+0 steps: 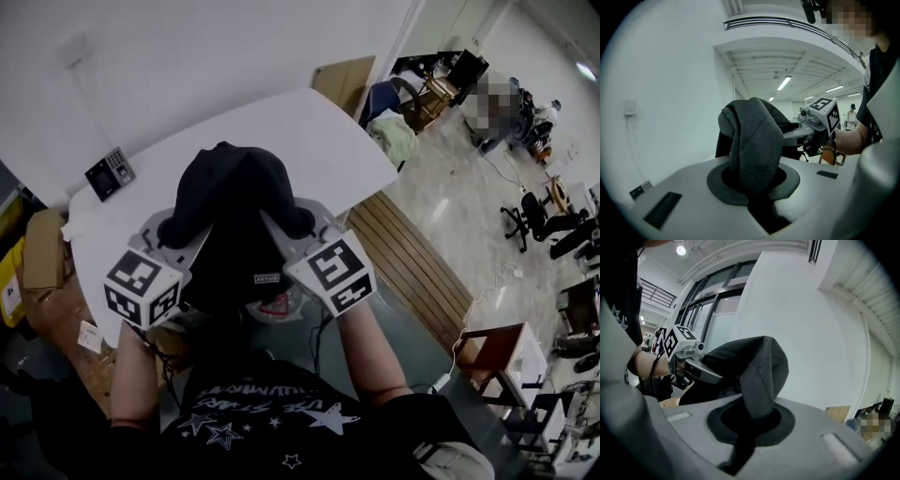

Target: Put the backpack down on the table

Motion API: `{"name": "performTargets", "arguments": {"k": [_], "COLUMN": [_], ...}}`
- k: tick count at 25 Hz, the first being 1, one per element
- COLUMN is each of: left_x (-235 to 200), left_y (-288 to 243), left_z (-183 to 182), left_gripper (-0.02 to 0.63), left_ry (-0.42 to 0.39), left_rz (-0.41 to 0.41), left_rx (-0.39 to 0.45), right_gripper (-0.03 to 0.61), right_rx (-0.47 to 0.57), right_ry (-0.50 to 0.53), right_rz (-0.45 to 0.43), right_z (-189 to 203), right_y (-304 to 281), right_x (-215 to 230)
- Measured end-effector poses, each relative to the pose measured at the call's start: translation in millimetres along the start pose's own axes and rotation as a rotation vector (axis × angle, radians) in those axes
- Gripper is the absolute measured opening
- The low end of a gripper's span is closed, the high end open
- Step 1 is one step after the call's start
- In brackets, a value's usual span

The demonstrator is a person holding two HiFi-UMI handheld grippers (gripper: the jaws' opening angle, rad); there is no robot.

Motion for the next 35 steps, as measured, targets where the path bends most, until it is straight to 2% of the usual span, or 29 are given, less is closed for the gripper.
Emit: {"name": "performTargets", "arguments": {"k": [11,18,22,29,35], "left_x": [-82,-137,-170,-217,-235], "left_y": [-63,-86,-102,-121,-132], "left_z": [-9,-21,-21,-13,5], "left_gripper": [0.052,0.054,0.054,0.054,0.054], "left_ry": [0.052,-0.023,-0.064,-0.032,0.01], "left_rz": [0.118,0.103,0.096,0.092,0.091], "left_rx": [0.029,0.075,0.065,0.073,0.067], "right_gripper": [0.014,0.014,0.014,0.014,0.014], "right_rx": [-0.051,-0.011,-0.018,-0.064,-0.097], "right_ry": [0.007,-0.016,-0.025,0.004,0.004], "right_rz": [0.08,0.097,0.106,0.088,0.071], "right_z": [-11,-22,-23,-26,-15], "right_y": [-64,-111,-143,-192,-215], "right_x": [62,96,114,135,140]}}
Point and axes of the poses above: the fingertips, and each gripper's own axes: y backward along the fingers, x to its right, z out of its underside, the point moved 6 cm from there along y, backward along the fingers
